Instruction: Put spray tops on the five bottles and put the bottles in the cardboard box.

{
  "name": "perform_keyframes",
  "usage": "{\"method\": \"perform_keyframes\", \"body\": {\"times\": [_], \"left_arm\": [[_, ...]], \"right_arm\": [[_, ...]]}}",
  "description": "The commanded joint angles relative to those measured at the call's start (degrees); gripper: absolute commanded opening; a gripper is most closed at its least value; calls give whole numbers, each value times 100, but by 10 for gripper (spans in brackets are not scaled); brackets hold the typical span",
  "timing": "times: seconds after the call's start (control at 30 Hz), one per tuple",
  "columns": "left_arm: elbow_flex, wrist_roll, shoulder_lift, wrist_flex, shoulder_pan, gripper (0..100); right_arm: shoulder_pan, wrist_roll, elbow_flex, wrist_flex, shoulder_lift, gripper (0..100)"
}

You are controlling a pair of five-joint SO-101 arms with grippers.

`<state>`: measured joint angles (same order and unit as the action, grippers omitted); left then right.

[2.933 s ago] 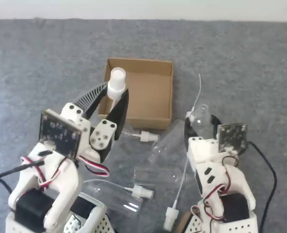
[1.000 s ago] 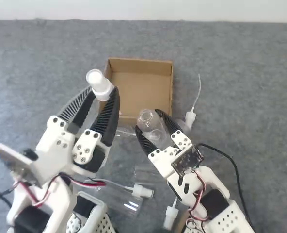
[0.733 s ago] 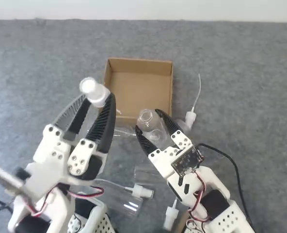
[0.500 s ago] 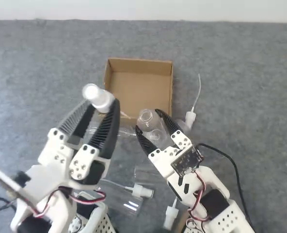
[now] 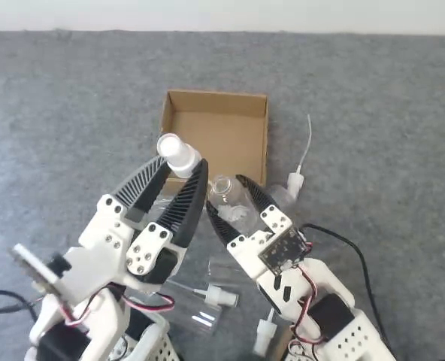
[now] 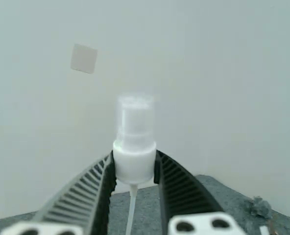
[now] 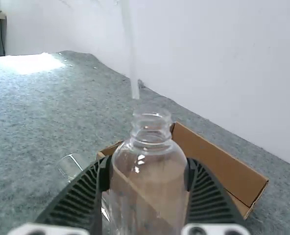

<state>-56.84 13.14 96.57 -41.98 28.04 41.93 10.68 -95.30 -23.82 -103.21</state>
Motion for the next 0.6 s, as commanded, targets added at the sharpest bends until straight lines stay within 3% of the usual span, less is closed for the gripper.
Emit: {"method": "perform_keyframes", "body": {"times": [0.0,0.57], "left_arm": [[48,-70,0,202,35,12],[-602,-273,0,475,167,12]], "right_arm": [[92,352,-114,-22,-13,69],[57,387,-114,-4,-13,69]]}}
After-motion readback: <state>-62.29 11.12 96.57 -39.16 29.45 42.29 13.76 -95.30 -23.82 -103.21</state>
